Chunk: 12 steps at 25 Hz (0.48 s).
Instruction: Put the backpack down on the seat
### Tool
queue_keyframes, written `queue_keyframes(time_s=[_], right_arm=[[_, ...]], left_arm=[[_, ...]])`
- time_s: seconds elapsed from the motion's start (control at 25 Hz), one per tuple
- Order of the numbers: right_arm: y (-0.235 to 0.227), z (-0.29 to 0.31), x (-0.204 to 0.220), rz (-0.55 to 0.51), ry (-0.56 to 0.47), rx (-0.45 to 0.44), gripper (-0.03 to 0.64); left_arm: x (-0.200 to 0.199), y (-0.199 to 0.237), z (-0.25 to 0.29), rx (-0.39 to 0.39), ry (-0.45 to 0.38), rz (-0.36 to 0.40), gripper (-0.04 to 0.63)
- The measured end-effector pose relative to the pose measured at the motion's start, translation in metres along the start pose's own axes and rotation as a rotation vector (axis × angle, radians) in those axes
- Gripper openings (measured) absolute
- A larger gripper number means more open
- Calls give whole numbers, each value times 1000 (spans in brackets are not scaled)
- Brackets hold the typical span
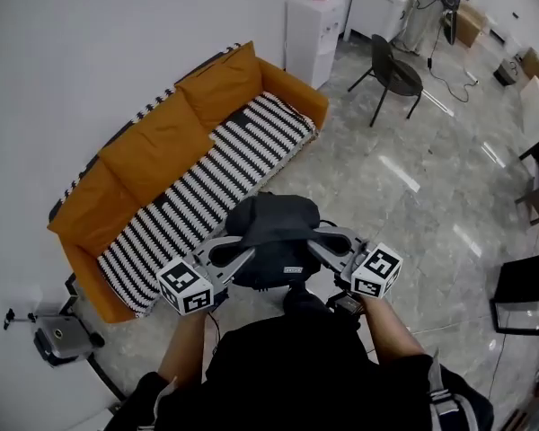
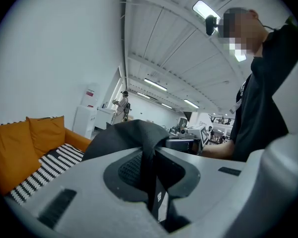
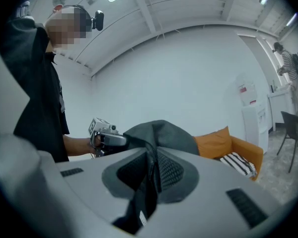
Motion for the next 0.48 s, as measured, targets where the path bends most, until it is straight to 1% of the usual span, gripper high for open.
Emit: queue_keyframes(time_s=[0.24,0.48], right_arm=[[-69,4,-18,-28,-8,-37,51],[-118,9,-27,-54,-17,-69,51]], left_arm=[[-35,25,48,-34,-11,7,43],[-55,44,81,-63,-28,15,44]])
Point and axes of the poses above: the fingertips, and each gripper's own axes: z forward along the fingers, y to its left, x out of its underside, the point moved 8 cm from there along -z, backward along the fingers, and after that the axes turned 9 degrees about -z, right-handed, at the moved point
